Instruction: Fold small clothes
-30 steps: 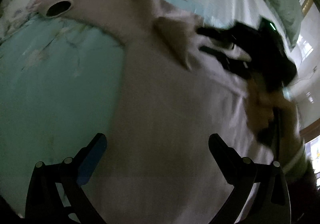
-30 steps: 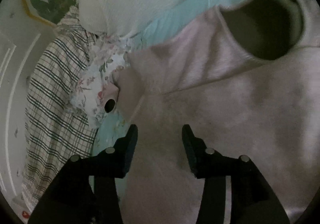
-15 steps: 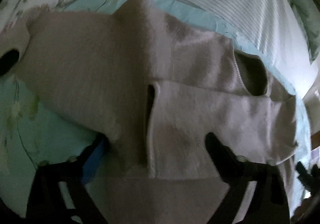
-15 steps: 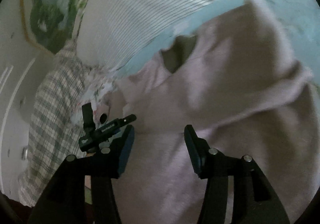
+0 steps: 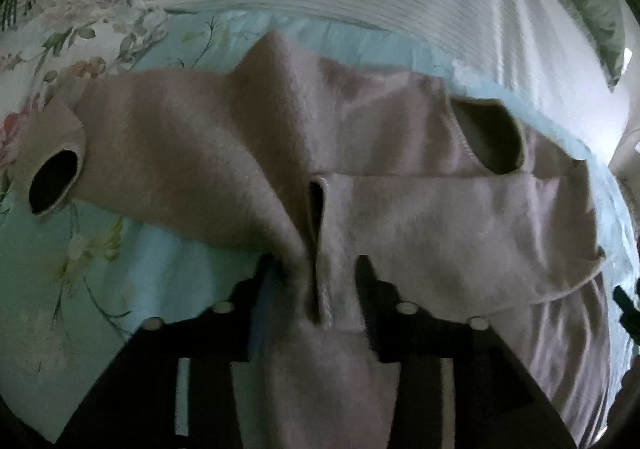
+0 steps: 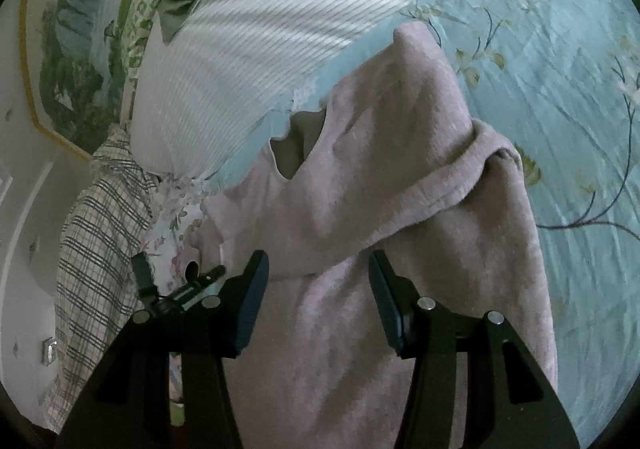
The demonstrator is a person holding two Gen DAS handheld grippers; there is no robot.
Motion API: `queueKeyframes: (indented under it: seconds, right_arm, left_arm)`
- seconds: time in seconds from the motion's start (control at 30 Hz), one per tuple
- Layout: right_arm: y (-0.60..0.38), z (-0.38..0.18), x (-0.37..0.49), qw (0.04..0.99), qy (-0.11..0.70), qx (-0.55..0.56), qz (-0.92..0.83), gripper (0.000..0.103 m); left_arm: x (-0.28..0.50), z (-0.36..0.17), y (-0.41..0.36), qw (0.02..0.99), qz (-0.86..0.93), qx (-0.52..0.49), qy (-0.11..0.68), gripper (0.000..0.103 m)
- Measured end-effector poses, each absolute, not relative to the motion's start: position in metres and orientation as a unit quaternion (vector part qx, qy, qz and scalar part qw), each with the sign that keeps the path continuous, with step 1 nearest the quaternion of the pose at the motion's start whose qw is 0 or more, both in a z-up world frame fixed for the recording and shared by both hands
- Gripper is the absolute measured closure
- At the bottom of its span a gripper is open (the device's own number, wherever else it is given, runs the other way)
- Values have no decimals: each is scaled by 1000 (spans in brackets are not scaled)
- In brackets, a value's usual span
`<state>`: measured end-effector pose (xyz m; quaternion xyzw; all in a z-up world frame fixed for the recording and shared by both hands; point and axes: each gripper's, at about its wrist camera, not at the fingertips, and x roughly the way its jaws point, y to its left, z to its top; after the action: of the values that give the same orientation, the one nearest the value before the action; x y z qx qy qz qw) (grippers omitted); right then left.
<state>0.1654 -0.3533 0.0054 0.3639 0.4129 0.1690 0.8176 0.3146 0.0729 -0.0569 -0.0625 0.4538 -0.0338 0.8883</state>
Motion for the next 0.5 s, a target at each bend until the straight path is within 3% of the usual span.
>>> queueKeyframes:
  seconds: [0.17, 0.2, 0.37, 0.4, 0.5]
  right_arm:
    - [-351, 0, 165, 813, 419, 366, 171, 50]
    - [-350, 0, 165, 812, 419, 367, 173, 50]
    - [-347, 0, 165, 812, 418, 368, 177, 50]
    - [-348, -1, 165, 811, 419, 368, 177, 50]
    - [-353, 0, 164, 813, 417, 369, 172, 50]
  left_arm:
    - [301, -29, 58, 911, -47, -15, 410, 54]
    - [307, -29, 52, 909, -46, 0, 415, 50]
    - [347, -54, 36, 889, -41, 37, 454, 50]
    - [354, -63, 34, 882, -44, 42, 467, 53]
    - [362, -75, 33, 875, -40, 51, 479, 89]
